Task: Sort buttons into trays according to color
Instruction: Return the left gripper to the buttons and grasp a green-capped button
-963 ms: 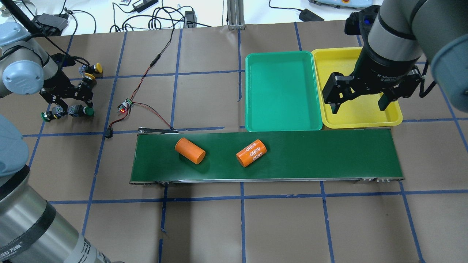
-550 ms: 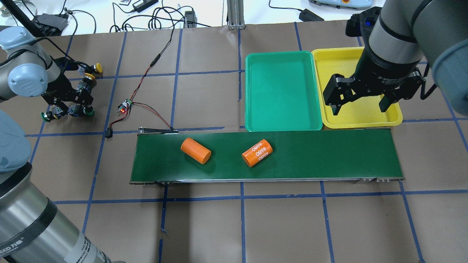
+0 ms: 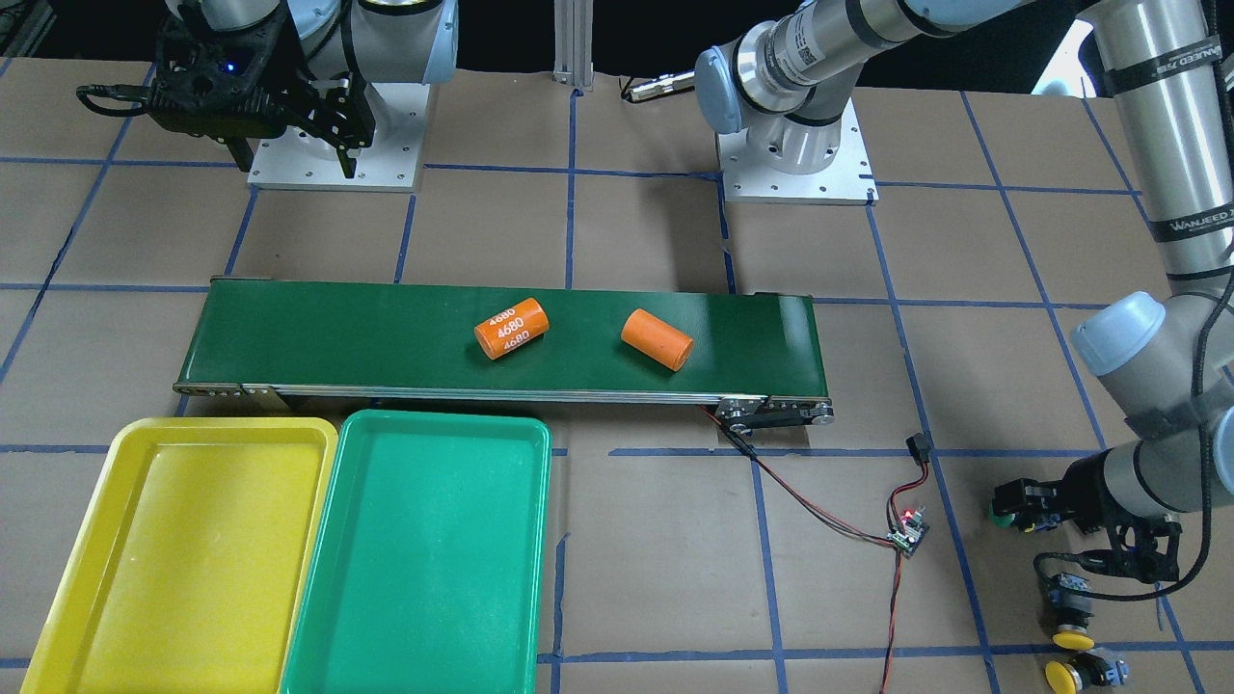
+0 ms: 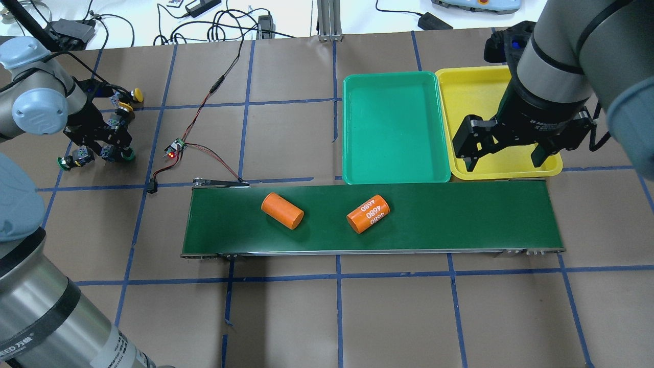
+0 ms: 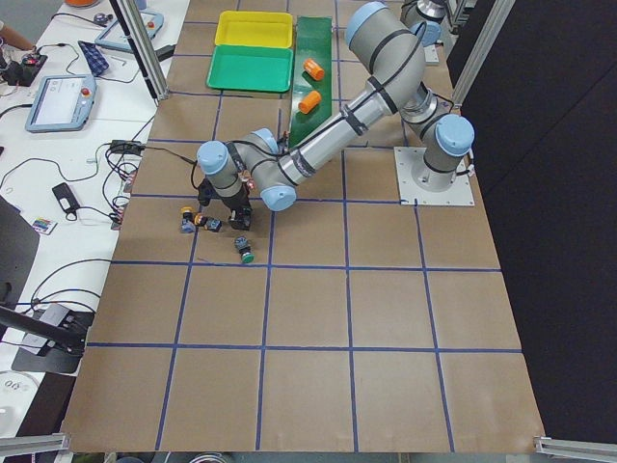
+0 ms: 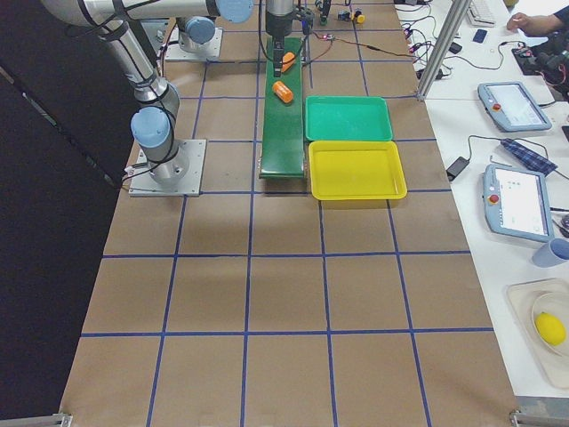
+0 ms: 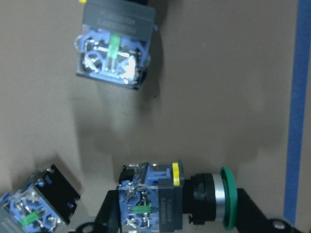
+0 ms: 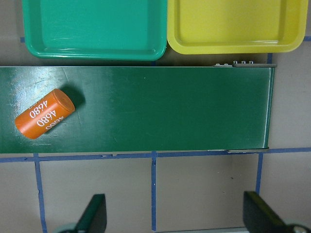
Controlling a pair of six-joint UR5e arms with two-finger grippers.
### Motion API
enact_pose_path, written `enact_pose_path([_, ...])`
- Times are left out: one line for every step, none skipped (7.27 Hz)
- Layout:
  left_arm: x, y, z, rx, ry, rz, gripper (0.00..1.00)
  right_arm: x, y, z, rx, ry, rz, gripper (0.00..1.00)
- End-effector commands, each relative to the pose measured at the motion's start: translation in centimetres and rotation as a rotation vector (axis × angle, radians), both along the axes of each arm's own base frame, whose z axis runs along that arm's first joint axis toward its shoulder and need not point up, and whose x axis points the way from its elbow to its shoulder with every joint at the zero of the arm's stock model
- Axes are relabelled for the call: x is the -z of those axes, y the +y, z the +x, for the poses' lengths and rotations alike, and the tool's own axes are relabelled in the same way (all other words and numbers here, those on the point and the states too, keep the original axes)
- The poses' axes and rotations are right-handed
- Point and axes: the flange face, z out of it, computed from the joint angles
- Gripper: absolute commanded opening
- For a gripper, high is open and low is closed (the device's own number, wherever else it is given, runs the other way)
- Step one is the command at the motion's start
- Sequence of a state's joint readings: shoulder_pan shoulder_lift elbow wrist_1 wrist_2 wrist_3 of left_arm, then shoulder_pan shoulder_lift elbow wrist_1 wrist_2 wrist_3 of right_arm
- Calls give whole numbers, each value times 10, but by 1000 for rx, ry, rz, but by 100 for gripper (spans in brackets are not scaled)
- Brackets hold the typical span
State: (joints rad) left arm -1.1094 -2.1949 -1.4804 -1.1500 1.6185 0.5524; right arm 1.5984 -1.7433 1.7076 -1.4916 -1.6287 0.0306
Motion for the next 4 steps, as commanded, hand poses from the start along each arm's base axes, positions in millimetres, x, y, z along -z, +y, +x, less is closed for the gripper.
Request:
enact_pose_path([-58, 18, -49, -17, 51, -6, 8, 7, 3, 0, -1, -3, 7, 100])
enact_pose_path([-85, 44, -81, -50, 58, 30, 8, 9, 1, -5, 9, -6, 18, 100])
enact_pose_path([-98, 74, -128, -73, 89, 34, 8, 8, 0, -5, 9, -4, 12, 100])
enact_pose_path([-91, 115, -182, -136, 121, 67, 9, 8, 0, -5, 11, -4, 6, 100])
